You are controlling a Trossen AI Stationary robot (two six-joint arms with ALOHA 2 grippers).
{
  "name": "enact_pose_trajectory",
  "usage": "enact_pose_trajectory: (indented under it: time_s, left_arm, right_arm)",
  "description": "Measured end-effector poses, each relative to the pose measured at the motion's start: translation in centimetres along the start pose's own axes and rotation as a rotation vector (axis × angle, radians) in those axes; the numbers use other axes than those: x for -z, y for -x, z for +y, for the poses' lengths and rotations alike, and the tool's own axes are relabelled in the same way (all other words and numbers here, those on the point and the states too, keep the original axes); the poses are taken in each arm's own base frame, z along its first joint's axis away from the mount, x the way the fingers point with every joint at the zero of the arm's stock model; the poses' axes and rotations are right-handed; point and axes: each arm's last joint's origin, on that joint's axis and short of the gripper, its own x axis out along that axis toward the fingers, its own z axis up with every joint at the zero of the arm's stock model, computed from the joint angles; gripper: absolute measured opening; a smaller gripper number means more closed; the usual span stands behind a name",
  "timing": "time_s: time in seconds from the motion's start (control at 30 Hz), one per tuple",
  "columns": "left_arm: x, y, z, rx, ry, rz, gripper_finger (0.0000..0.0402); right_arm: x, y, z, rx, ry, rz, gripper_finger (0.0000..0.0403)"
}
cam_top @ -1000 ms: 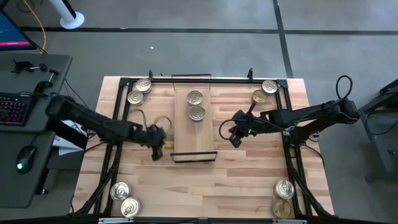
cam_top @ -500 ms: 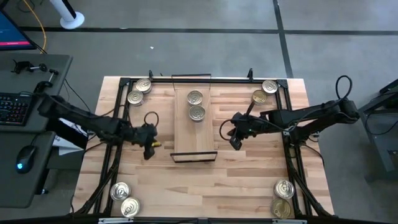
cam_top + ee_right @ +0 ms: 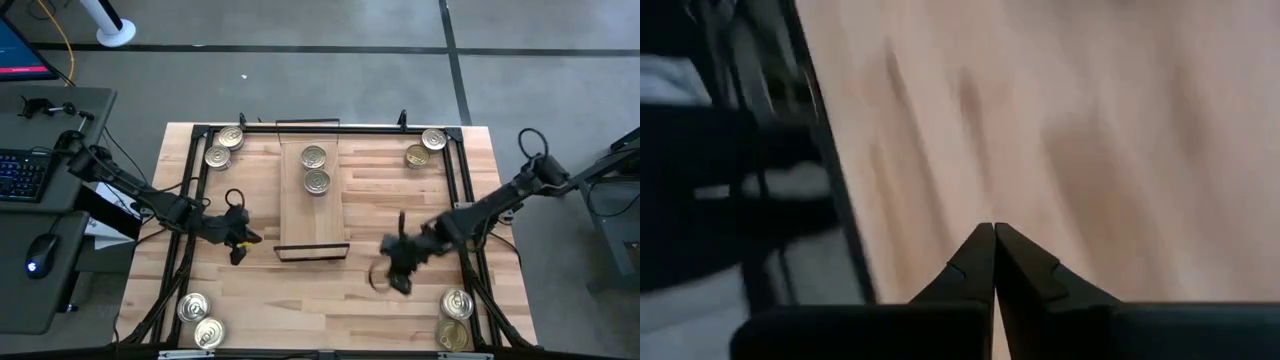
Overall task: Stack canned seafood by type on shelf
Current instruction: Stack the blue pink tuna can on top of the other blue pink tuna can on the shelf
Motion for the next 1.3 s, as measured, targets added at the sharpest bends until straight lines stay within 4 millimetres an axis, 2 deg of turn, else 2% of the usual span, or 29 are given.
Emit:
enact_pose_trajectory:
  time_s: [0.2,0.37,0.5,0.77,0.97,1.23,1.3]
  left_arm:
    - [-0.7,0.1,-0.7,0.071,-0.09,-0.075,0.0]
    - [-0.7,0.3,-1.7,0.188,-0.156,-0.068,0.0]
    - [0.4,1.0,-3.0,0.279,-0.219,-0.051,0.0]
    - [3.2,1.7,-6.0,0.365,-0.233,-0.09,0.0]
    - [5.3,-0.7,-8.1,0.283,-0.208,-0.14,0.0]
    - [5.1,-6.1,-13.7,0.163,-0.271,-0.095,0.0]
    - [5.1,-7.2,-14.3,0.095,-0.259,-0.103,0.0]
  right_arm:
    - [4.7,-1.7,0.8,0.162,-0.261,0.214,0.0]
    - [7.0,-1.8,0.8,0.283,-0.484,0.296,0.0]
    - [8.3,-1.7,1.0,0.328,-0.573,0.393,0.0]
    - [10.6,-1.1,1.0,0.443,-0.639,0.47,0.0]
    - [11.3,-1.0,1.0,0.472,-0.638,0.45,0.0]
    - [12.3,-0.8,1.1,0.495,-0.62,0.436,0.0]
    - [12.6,-0.8,1.2,0.493,-0.621,0.432,0.0]
